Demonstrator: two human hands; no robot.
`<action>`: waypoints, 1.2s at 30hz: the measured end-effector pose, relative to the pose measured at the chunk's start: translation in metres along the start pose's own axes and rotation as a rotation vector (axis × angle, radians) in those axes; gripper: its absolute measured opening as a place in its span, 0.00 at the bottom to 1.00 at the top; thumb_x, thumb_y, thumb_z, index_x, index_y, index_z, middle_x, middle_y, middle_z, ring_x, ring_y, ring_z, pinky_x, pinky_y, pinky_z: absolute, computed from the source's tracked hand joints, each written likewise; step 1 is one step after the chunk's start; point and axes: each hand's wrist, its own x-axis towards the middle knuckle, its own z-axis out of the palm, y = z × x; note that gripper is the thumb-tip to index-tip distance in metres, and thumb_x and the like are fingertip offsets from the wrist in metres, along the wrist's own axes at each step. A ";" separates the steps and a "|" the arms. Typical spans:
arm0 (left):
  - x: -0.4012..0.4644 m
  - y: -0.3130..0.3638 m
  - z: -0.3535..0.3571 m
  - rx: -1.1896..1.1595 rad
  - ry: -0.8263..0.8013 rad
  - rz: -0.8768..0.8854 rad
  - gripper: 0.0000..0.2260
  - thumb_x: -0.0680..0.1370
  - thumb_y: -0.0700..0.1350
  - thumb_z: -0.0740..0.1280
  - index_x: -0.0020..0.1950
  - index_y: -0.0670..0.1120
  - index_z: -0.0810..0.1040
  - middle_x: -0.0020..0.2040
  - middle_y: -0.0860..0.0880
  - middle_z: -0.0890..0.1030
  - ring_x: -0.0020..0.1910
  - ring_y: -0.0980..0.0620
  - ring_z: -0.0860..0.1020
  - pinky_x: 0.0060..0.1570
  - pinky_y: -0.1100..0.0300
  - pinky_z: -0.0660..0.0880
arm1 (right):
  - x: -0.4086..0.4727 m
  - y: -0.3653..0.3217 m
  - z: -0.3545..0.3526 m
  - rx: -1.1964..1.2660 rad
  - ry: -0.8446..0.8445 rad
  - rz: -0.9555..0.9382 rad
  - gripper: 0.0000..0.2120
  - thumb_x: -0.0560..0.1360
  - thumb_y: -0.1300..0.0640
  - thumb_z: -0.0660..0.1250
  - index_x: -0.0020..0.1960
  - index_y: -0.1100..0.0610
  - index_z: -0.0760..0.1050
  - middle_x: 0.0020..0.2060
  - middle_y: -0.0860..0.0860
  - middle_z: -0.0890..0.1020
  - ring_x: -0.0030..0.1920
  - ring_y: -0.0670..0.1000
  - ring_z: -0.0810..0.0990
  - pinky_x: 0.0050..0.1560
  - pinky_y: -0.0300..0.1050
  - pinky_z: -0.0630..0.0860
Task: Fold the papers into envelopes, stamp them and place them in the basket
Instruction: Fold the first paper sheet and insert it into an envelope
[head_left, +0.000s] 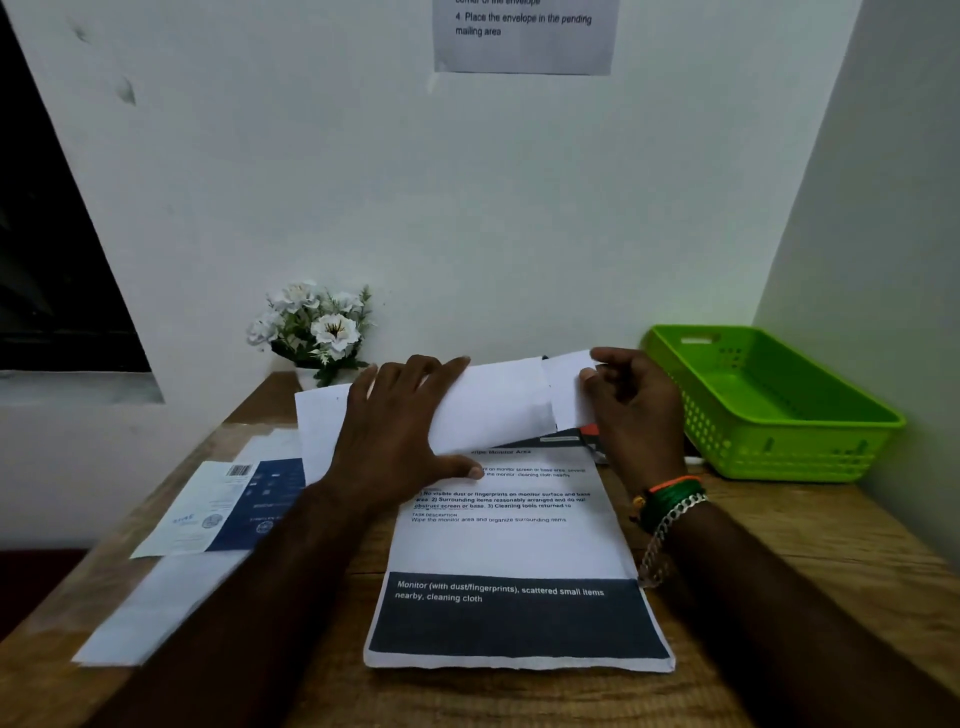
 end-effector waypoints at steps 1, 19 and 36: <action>0.000 -0.001 -0.001 -0.003 0.000 -0.010 0.53 0.60 0.80 0.64 0.80 0.59 0.58 0.70 0.54 0.69 0.68 0.49 0.67 0.74 0.43 0.60 | -0.001 -0.001 0.001 0.006 0.011 0.001 0.08 0.76 0.63 0.71 0.54 0.54 0.80 0.38 0.49 0.80 0.37 0.43 0.78 0.42 0.37 0.77; -0.001 0.006 -0.002 -0.024 0.021 -0.027 0.51 0.62 0.79 0.65 0.80 0.58 0.59 0.70 0.54 0.69 0.68 0.48 0.68 0.75 0.42 0.58 | -0.019 -0.007 0.012 0.072 -0.283 0.040 0.13 0.80 0.50 0.67 0.39 0.40 0.84 0.52 0.51 0.80 0.57 0.48 0.79 0.60 0.45 0.73; -0.006 0.031 -0.010 -0.110 0.089 -0.004 0.33 0.65 0.76 0.66 0.65 0.63 0.69 0.66 0.57 0.67 0.65 0.52 0.69 0.72 0.41 0.60 | -0.014 -0.007 0.007 0.215 -0.047 0.132 0.14 0.69 0.66 0.78 0.49 0.54 0.78 0.39 0.53 0.84 0.36 0.49 0.80 0.38 0.48 0.77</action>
